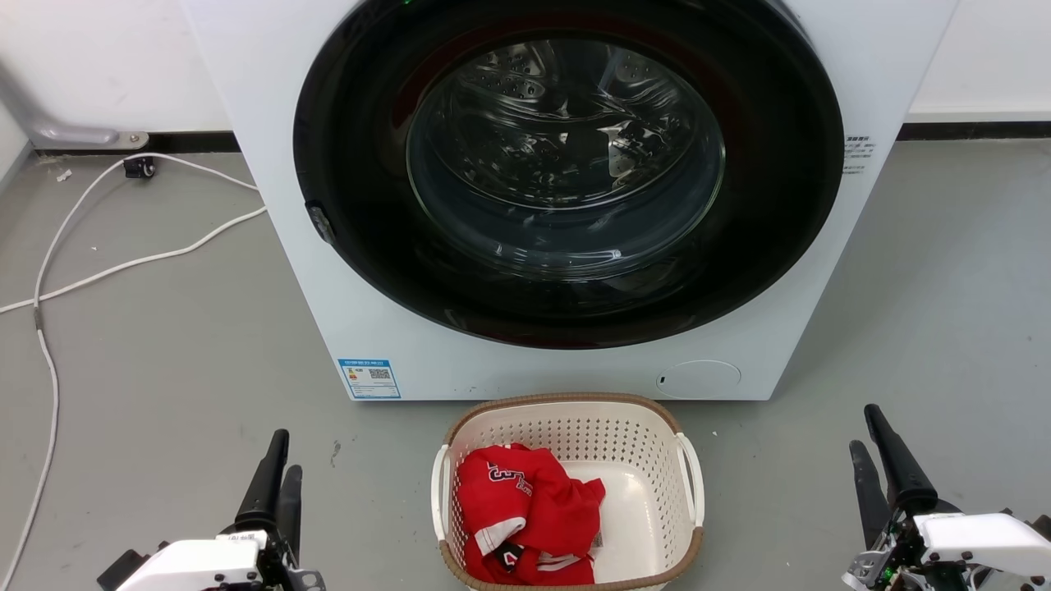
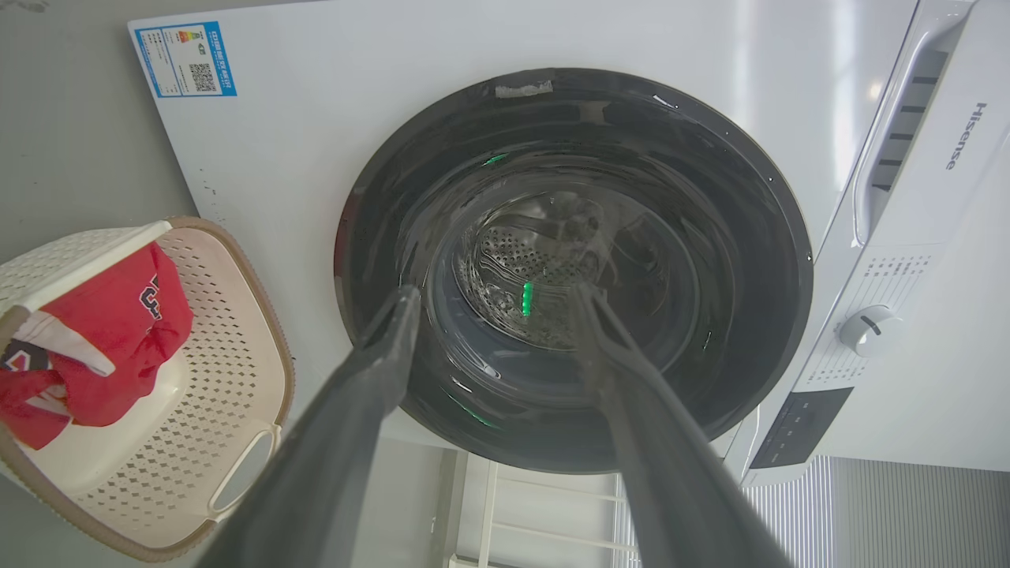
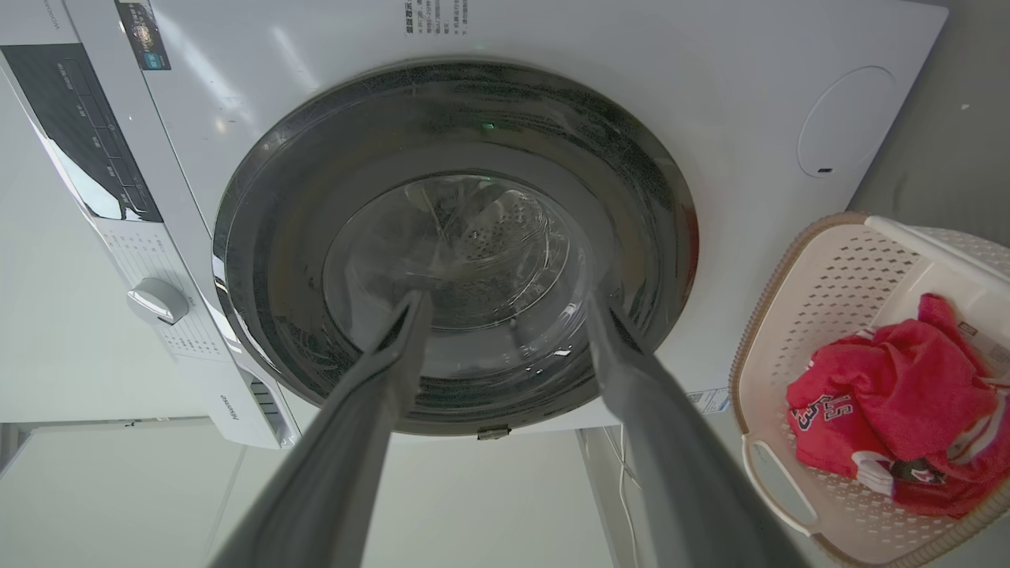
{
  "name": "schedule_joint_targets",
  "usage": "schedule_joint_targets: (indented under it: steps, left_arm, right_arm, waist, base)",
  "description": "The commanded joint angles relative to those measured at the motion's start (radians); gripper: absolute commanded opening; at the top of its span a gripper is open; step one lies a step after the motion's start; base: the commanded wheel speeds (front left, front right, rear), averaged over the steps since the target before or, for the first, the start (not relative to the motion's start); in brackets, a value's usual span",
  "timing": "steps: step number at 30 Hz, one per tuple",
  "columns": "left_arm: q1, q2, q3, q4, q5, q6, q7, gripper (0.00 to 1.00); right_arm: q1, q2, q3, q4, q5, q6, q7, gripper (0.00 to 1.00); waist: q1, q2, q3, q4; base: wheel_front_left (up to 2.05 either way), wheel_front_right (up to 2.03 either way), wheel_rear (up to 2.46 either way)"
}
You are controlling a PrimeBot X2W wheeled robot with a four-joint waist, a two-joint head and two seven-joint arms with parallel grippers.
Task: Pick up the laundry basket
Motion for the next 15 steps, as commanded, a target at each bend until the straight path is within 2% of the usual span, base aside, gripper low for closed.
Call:
schedule_joint_targets:
  steps: [1, 7, 15]
  left_arm:
    - [-0.005, 0.003, 0.005, -0.02, 0.013, 0.0, -0.012, 1.0]
    - [0.002, 0.004, 0.036, -0.022, 0.057, 0.0, -0.039, 1.0]
    - [0.001, 0.004, 0.092, -0.031, 0.15, -0.001, -0.072, 1.0]
  right_arm:
    - [-0.008, -0.003, 0.005, -0.022, -0.021, 0.0, -0.012, 1.0]
    - [-0.005, -0.003, -0.005, -0.026, -0.105, 0.0, -0.039, 1.0]
    - [-0.004, -0.003, -0.017, -0.056, -0.278, 0.0, -0.073, 1.0]
  waist:
    - [0.0, 0.0, 0.0, 0.0]
    - [0.0, 0.0, 0.0, 0.0]
    - [0.0, 0.0, 0.001, 0.001]
  base:
    - [0.0, 0.0, 0.0]
    - [0.0, 0.0, 0.0]
    - [0.0, 0.0, 0.0]
